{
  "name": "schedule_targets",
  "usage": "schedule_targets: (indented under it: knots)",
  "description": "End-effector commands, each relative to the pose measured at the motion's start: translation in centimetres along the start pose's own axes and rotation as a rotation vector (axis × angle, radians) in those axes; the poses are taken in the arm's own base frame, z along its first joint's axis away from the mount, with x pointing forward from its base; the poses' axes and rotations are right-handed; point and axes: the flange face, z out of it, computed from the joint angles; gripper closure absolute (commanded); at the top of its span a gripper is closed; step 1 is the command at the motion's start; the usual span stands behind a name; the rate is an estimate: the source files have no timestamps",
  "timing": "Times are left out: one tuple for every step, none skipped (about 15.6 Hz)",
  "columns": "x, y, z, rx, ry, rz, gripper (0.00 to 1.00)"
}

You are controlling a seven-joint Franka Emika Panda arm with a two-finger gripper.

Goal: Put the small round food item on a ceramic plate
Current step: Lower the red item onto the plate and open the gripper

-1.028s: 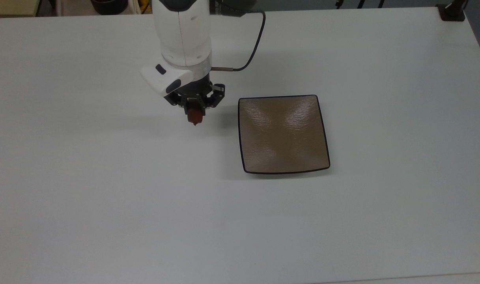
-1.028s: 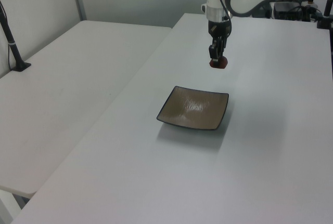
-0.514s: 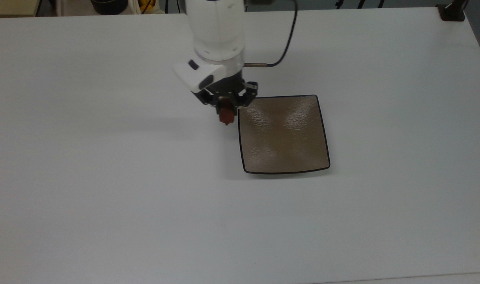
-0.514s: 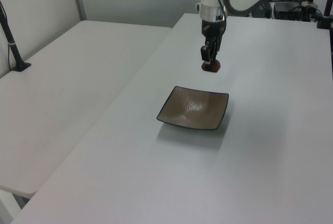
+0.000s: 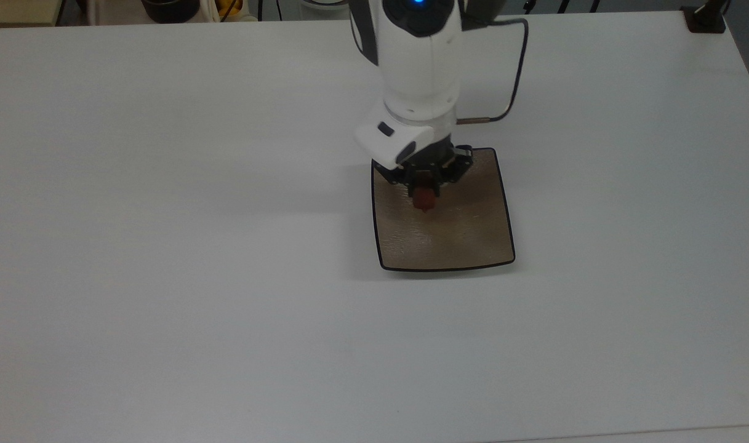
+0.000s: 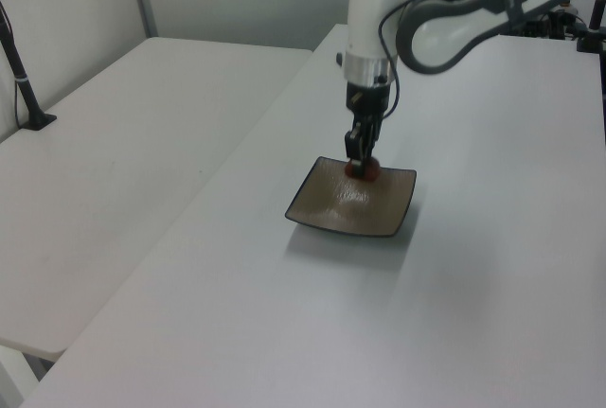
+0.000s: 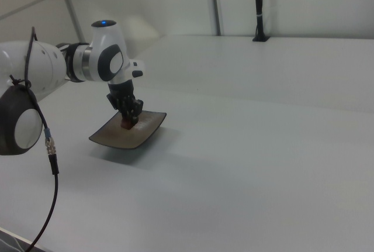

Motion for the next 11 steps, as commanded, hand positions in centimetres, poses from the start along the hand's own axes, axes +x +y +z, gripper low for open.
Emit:
schedule_targets:
  knots:
    - [0.9,-1.6,2.2,0.002,0.005,0.014,0.48]
    - [1.0,-1.7,2.9,0.003,-0.003,0.014,0.31]
    - [0.9,-1.8,3.1,0.002,-0.008,0.012,0.14]
    - [0.9,-1.9,3.2,0.002,-0.009,0.012,0.00]
    - [0.9,-1.9,3.2,0.001,-0.009,0.012,0.00]
    - [0.9,-1.9,3.1,0.002,-0.008,0.012,0.00]
    - [0.9,-1.8,3.1,0.002,-0.008,0.014,0.00]
    - [0.9,-1.8,2.8,0.002,-0.008,0.015,0.00]
    - [0.9,-1.7,2.5,0.001,-0.007,0.026,0.00]
    - [1.3,-1.7,1.4,0.006,0.008,0.036,0.00]
    - [1.3,-1.6,0.5,-0.002,0.005,0.035,0.00]
